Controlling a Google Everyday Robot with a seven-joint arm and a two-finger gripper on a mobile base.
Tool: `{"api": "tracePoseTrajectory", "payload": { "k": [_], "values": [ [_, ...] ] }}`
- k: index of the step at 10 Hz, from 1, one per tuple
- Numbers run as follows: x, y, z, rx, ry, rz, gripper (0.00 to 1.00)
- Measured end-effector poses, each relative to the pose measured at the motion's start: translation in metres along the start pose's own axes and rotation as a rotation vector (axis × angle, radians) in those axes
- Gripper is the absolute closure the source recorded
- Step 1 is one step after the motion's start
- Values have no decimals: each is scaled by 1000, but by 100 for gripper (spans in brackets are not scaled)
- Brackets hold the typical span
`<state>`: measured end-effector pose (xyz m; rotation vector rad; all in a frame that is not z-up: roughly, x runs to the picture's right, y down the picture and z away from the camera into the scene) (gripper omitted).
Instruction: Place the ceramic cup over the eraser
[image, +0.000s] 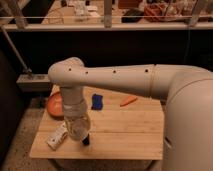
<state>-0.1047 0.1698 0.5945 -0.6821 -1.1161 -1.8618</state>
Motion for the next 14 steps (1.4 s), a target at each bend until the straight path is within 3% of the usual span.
{"api": "tracePoseTrajectory", "payload": {
  "k": [14],
  "values": [
    [9,-3,17,-20,-16,-17,94]
  ]
}}
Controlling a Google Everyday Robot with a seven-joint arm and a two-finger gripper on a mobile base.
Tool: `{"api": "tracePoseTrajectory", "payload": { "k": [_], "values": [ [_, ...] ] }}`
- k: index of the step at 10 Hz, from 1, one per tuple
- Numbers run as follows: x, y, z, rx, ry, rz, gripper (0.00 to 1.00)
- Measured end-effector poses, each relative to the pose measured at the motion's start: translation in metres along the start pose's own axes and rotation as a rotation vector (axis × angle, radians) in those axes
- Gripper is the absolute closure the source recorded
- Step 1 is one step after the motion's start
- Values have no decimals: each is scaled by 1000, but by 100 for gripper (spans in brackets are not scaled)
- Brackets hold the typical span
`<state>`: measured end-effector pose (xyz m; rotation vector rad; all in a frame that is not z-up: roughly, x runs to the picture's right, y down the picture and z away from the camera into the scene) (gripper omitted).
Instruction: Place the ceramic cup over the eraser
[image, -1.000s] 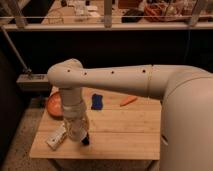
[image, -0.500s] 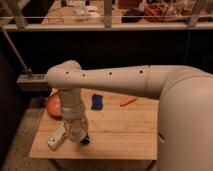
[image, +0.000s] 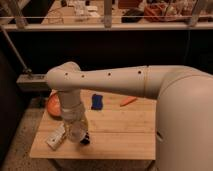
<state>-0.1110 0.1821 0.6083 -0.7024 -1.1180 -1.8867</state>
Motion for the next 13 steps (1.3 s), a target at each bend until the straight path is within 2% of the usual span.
{"api": "tracePoseTrajectory", "payload": {
  "k": [13],
  "values": [
    [5,4,12,-12,-7,1,94]
  ]
}}
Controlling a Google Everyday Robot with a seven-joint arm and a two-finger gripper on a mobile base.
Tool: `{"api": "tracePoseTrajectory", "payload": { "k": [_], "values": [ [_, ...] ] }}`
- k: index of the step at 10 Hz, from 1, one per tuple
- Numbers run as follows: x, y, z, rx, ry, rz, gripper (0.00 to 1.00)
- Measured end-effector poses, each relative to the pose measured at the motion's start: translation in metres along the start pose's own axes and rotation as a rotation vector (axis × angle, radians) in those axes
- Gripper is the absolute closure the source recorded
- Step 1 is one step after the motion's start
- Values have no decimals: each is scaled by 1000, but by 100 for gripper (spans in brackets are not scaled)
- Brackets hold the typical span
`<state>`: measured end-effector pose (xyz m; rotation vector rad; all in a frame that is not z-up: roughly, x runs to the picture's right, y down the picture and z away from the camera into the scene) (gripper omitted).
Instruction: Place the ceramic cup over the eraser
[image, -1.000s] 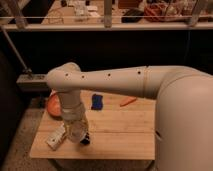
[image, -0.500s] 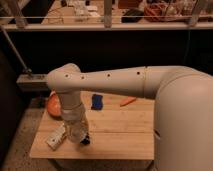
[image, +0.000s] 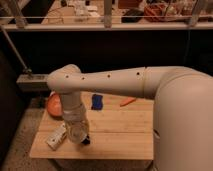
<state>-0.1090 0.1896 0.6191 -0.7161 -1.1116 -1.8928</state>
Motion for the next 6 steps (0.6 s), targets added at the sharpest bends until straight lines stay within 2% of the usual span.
{"api": "tracePoseTrajectory", "payload": {
  "k": [6],
  "values": [
    [2,1,5,-3,-3,0,94]
  ]
}}
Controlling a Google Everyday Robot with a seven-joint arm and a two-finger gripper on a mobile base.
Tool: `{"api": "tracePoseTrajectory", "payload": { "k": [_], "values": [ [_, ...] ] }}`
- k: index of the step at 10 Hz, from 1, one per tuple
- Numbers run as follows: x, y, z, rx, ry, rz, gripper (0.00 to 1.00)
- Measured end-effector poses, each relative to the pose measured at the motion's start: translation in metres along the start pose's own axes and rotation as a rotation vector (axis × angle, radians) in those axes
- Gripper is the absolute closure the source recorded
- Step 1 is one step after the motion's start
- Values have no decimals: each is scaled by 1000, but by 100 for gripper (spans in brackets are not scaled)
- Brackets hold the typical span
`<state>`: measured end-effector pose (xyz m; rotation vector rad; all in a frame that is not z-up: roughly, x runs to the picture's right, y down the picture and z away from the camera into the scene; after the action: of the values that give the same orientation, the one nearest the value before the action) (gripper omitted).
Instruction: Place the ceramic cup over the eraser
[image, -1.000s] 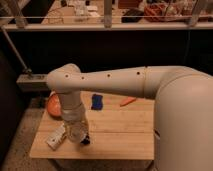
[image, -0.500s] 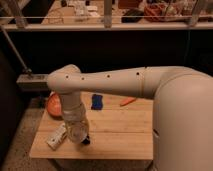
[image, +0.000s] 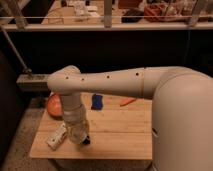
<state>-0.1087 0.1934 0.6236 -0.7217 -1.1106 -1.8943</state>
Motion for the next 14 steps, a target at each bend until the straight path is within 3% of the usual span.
{"api": "tracePoseTrajectory", "payload": {
  "k": [7,11,14],
  "values": [
    [2,1,7,1,-1,-1,93],
    [3,2,11,4,-2,1,62],
    [3,3,14,6,-2,0,55]
  ]
}}
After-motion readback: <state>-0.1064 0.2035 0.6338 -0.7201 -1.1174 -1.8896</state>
